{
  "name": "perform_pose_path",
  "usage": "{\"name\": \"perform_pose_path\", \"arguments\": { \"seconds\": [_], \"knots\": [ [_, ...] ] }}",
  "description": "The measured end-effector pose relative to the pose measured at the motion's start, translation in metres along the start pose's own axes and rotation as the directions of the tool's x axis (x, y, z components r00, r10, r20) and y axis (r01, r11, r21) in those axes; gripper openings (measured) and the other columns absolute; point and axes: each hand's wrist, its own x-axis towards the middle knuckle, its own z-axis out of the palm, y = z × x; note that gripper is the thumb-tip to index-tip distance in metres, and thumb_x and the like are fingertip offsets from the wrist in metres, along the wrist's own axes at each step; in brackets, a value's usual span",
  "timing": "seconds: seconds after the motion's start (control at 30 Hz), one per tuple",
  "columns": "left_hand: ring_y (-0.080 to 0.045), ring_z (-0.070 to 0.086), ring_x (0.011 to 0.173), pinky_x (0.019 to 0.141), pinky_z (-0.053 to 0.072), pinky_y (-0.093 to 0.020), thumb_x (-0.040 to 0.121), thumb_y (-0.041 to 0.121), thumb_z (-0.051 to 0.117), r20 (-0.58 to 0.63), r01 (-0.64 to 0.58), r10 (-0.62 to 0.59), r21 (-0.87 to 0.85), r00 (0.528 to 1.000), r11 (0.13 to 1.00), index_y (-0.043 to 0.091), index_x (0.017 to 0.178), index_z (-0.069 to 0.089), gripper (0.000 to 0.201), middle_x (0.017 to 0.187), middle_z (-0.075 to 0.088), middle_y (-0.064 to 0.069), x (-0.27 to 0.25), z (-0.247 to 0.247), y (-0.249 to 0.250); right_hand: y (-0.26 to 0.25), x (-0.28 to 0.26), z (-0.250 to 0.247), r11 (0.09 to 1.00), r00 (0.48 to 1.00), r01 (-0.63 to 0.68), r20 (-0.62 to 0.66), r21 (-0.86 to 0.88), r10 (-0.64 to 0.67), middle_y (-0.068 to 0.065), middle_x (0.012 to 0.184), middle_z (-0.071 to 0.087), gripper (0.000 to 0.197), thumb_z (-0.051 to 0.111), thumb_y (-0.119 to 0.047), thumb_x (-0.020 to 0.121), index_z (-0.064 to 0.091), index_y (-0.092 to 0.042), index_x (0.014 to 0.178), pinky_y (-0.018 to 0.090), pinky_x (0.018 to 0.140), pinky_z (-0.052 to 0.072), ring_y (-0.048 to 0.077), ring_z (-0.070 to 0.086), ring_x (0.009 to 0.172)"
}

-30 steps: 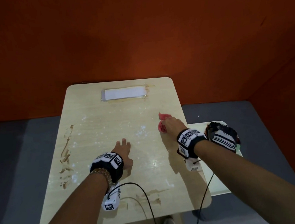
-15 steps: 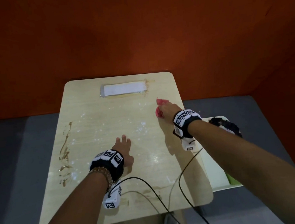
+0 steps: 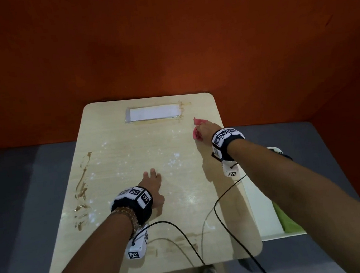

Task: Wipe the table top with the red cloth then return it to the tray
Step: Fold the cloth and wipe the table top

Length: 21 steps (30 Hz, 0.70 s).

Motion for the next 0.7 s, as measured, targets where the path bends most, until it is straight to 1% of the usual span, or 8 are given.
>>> {"name": "perform_pose_path", "arguments": {
  "seconds": [0.07, 0.13, 0.27, 0.3, 0.37, 0.43, 0.53, 0.7],
  "knots": [
    [-0.032, -0.013, 0.147, 0.118, 0.02, -0.039, 0.094, 0.026, 0.048, -0.002, 0.003, -0.003, -0.005, 1.0, 1.0, 0.013, 0.152, -0.01, 0.083, 0.157, -0.023, -0.008, -0.001, 0.001, 0.0, 0.003, -0.001, -0.001, 0.994, 1.0, 0.0, -0.031, 0.11, 0.004, -0.002, 0.069, 0.07, 0.024, 0.043, -0.014, 0.079, 0.064, -0.024, 0.082, 0.033, 0.053, 0.046, 0.024, 0.065, 0.064],
    [-0.032, -0.013, 0.147, 0.119, 0.02, -0.039, 0.094, 0.027, 0.048, -0.003, -0.001, 0.001, 0.006, 1.0, 1.0, 0.013, 0.152, -0.01, 0.083, 0.157, -0.023, -0.008, -0.001, 0.001, -0.002, -0.002, -0.012, -0.006, 0.981, 0.998, -0.041, -0.035, 0.189, 0.049, 0.002, 0.067, 0.067, 0.026, 0.041, -0.008, 0.083, 0.058, -0.027, 0.081, 0.027, 0.048, 0.041, 0.017, 0.06, 0.056],
    [-0.032, -0.012, 0.147, 0.119, 0.018, -0.04, 0.095, 0.026, 0.048, -0.019, -0.007, 0.007, -0.007, 1.0, 1.0, 0.012, 0.152, -0.009, 0.082, 0.158, -0.022, -0.008, -0.002, 0.002, -0.001, 0.009, -0.04, -0.009, 0.997, 0.996, -0.055, -0.061, 0.053, 0.058, 0.004, 0.072, 0.066, 0.03, 0.038, -0.003, 0.084, 0.047, -0.031, 0.082, 0.016, 0.04, 0.036, 0.013, 0.058, 0.056],
    [-0.031, -0.012, 0.147, 0.119, 0.018, -0.04, 0.094, 0.026, 0.048, -0.025, -0.007, 0.007, -0.013, 1.0, 1.0, 0.012, 0.152, -0.009, 0.082, 0.158, -0.022, -0.008, -0.002, 0.003, 0.0, 0.011, -0.049, -0.007, 0.997, 0.997, -0.064, -0.047, 0.036, 0.065, 0.007, 0.079, 0.067, 0.029, 0.039, -0.004, 0.086, 0.047, -0.032, 0.084, 0.017, 0.045, 0.039, 0.015, 0.06, 0.062],
    [-0.031, -0.012, 0.147, 0.119, 0.02, -0.04, 0.093, 0.025, 0.049, -0.035, -0.002, 0.001, -0.024, 0.999, 1.0, 0.012, 0.152, -0.008, 0.083, 0.158, -0.022, -0.008, -0.002, 0.003, 0.0, 0.011, -0.073, -0.001, 0.991, 0.998, -0.066, -0.023, -0.119, 0.064, 0.01, 0.104, 0.066, 0.019, 0.05, -0.013, 0.09, 0.052, -0.032, 0.088, 0.028, 0.071, 0.049, 0.023, 0.064, 0.091],
    [-0.032, -0.011, 0.147, 0.118, 0.021, -0.041, 0.092, 0.025, 0.05, -0.036, 0.0, -0.001, -0.029, 0.999, 1.0, 0.012, 0.152, -0.007, 0.084, 0.158, -0.021, -0.008, -0.001, 0.004, 0.0, 0.015, -0.096, 0.01, 0.946, 0.997, -0.064, -0.058, -0.317, 0.049, 0.009, 0.121, 0.06, 0.015, 0.056, -0.02, 0.091, 0.062, -0.024, 0.104, 0.036, 0.088, 0.046, 0.029, 0.057, 0.111],
    [-0.032, -0.011, 0.147, 0.118, 0.021, -0.041, 0.091, 0.027, 0.052, -0.034, -0.004, 0.003, -0.019, 0.999, 1.0, 0.012, 0.152, -0.006, 0.086, 0.158, -0.021, -0.009, -0.002, 0.003, 0.001, 0.019, -0.129, 0.033, 0.926, 0.998, -0.028, -0.054, -0.376, 0.008, 0.013, 0.128, 0.054, 0.03, 0.054, -0.019, 0.094, 0.058, -0.011, 0.123, 0.037, 0.091, 0.043, 0.032, 0.052, 0.116],
    [-0.032, -0.011, 0.147, 0.119, 0.02, -0.042, 0.09, 0.027, 0.054, -0.028, 0.01, -0.011, -0.029, 1.0, 1.0, 0.012, 0.152, -0.007, 0.088, 0.158, -0.021, -0.009, -0.003, 0.001, 0.001, 0.023, -0.141, 0.047, 0.875, 1.0, 0.01, 0.015, -0.484, -0.003, 0.014, 0.142, 0.04, 0.043, 0.047, -0.01, 0.096, 0.04, -0.006, 0.138, 0.04, 0.097, 0.04, 0.03, 0.039, 0.132]
  ]
}}
